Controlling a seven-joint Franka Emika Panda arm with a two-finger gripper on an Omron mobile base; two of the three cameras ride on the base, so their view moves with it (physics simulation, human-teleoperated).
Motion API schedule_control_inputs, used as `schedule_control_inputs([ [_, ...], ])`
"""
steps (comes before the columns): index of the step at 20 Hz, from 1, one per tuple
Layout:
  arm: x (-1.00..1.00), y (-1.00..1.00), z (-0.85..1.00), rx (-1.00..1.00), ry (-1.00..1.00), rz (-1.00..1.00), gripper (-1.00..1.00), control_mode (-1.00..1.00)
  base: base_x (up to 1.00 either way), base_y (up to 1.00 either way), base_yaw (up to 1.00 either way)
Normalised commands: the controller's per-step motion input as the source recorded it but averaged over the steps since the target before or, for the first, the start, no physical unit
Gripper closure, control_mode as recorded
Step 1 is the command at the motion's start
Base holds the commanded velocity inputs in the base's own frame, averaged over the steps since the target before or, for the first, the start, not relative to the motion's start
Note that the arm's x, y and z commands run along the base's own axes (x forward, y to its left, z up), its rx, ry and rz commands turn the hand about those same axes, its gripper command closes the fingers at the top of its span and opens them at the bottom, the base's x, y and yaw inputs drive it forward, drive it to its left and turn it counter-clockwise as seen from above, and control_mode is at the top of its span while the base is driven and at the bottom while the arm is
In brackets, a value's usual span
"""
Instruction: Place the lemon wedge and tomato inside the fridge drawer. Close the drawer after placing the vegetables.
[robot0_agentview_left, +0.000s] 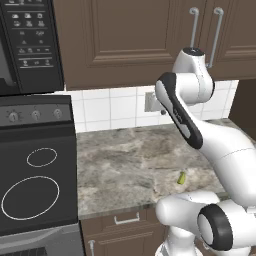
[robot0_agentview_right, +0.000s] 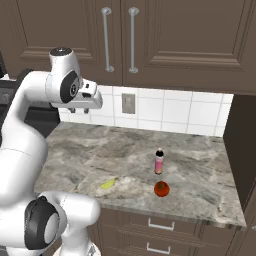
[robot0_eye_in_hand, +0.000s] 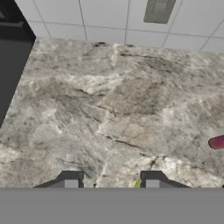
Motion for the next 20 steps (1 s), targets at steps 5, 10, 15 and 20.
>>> schedule_control_inputs([
  [5, -0.23, 0.12, -0.02, -0.01, 0.0, 0.01, -1.0, -1.0, 0.0, 0.0, 0.0],
  [10, -0.52, 0.25, -0.27, -0.01, 0.0, 0.01, -1.0, -1.0, 0.0, 0.0, 0.0],
  [15, -0.55, 0.0, -0.55, 0.0, 0.01, -0.18, -1.0, -1.0, 0.0, 0.0, 0.0],
  [20, -0.19, 0.0, -0.68, 0.04, 0.04, -0.43, -1.0, -1.0, 0.0, 0.0, 0.0],
])
